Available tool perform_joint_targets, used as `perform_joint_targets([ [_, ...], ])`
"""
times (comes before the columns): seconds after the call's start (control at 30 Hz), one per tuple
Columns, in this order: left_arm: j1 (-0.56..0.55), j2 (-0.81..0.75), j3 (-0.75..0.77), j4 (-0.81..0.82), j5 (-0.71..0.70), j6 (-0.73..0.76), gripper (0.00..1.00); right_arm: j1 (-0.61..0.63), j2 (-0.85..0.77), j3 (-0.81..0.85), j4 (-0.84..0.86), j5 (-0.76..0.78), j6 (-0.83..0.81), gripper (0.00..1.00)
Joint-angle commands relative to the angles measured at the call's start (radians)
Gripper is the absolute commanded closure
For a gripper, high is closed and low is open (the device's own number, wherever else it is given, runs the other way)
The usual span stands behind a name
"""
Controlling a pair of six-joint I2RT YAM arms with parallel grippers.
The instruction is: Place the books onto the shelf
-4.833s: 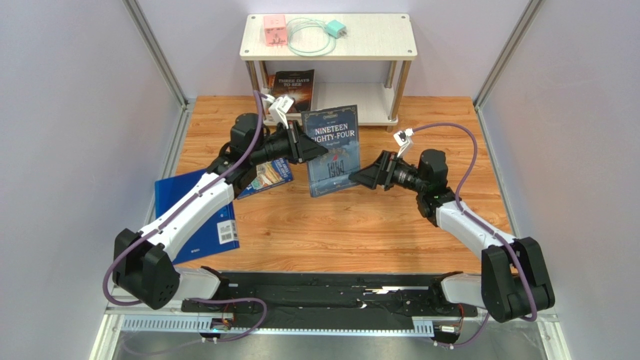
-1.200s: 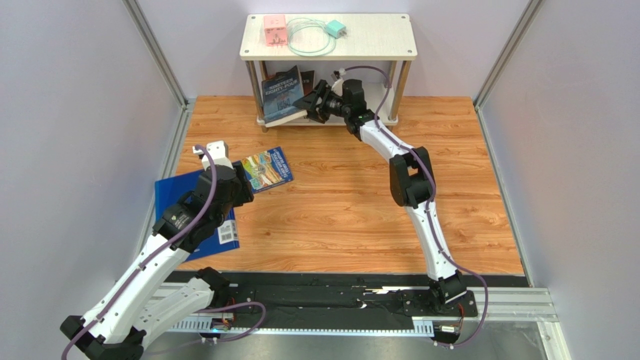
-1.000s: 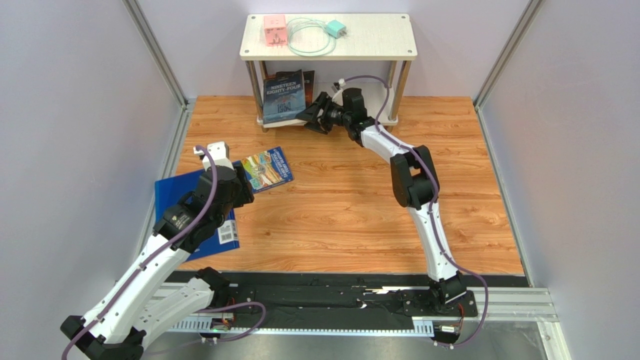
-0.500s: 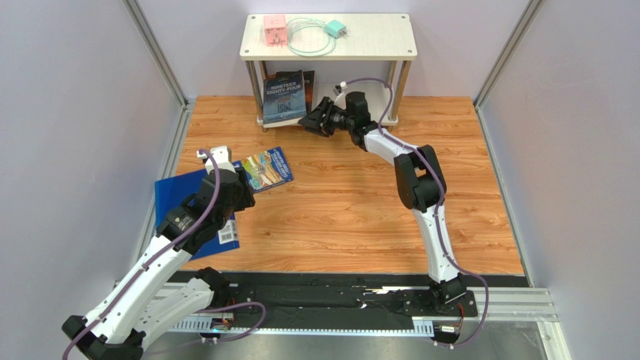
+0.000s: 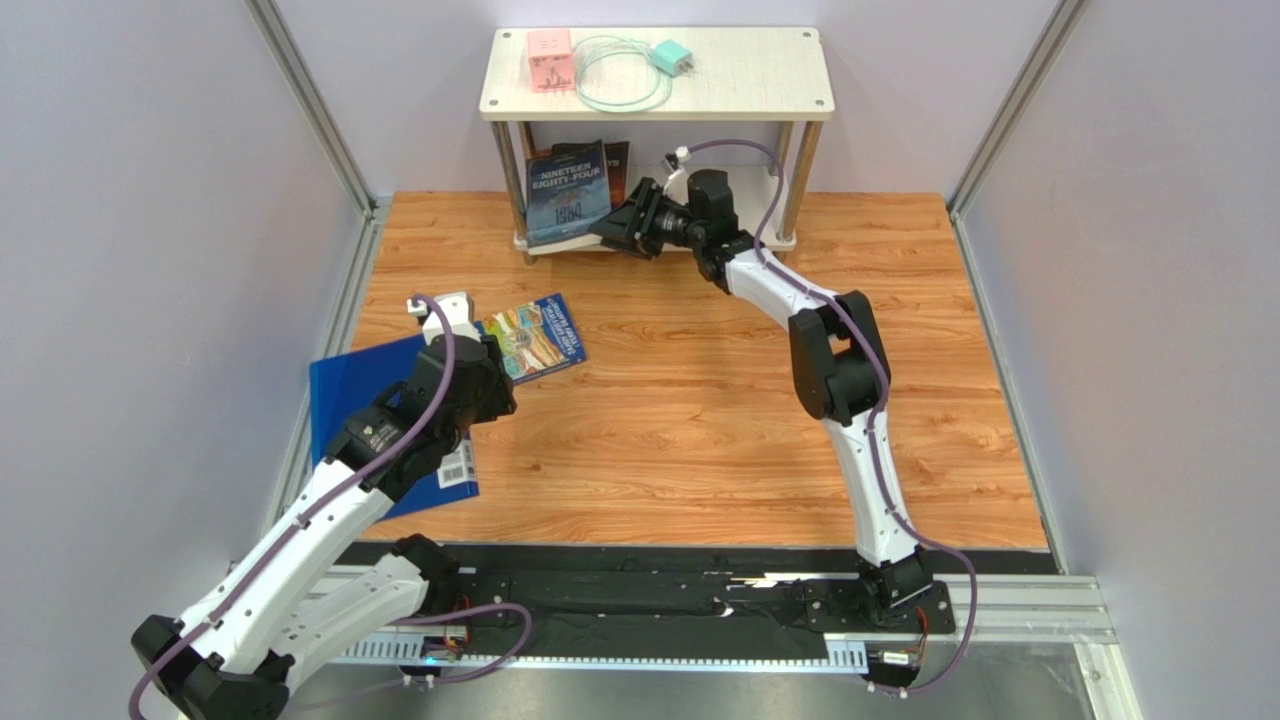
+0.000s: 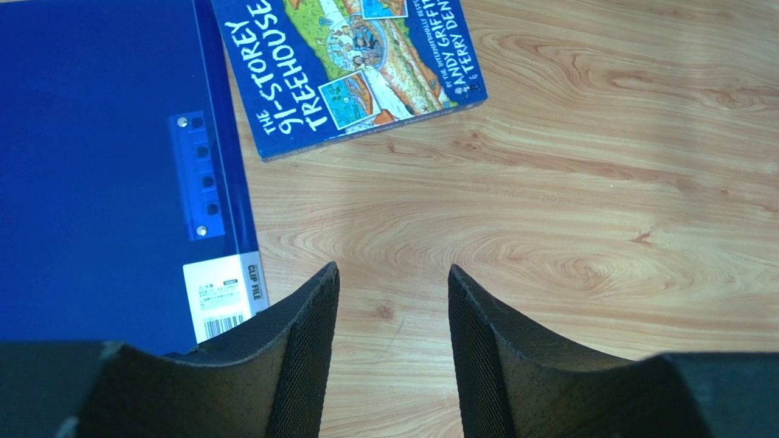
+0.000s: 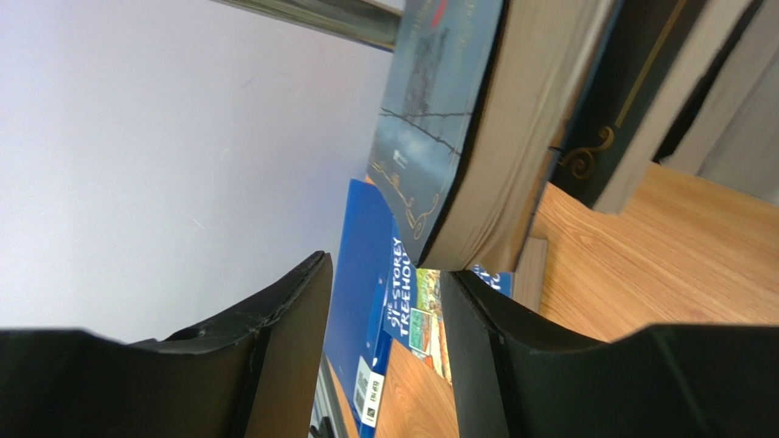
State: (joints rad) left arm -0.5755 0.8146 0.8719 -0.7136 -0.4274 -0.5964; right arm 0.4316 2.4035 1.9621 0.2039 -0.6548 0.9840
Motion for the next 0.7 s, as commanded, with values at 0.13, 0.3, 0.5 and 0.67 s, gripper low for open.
perform_joint_targets([
  [0.13,-0.001,0.005,0.001,0.029,0.010,0.017,0.47,0.002,0.069,0.167,-0.017,0.014,0.033,0.50],
  [0.3,-0.001,-0.003,0.001,0.029,-0.002,0.027,0.47,0.002,0.036,0.100,0.002,0.014,0.025,0.50],
  [0.5,-0.001,0.014,0.003,0.036,-0.001,0.032,0.47,-0.005,-0.018,0.026,0.005,0.035,0.002,0.50],
  [0.67,-0.001,0.032,-0.002,0.045,-0.004,0.029,0.45,-0.016,-0.082,-0.031,-0.024,0.104,-0.059,0.49],
])
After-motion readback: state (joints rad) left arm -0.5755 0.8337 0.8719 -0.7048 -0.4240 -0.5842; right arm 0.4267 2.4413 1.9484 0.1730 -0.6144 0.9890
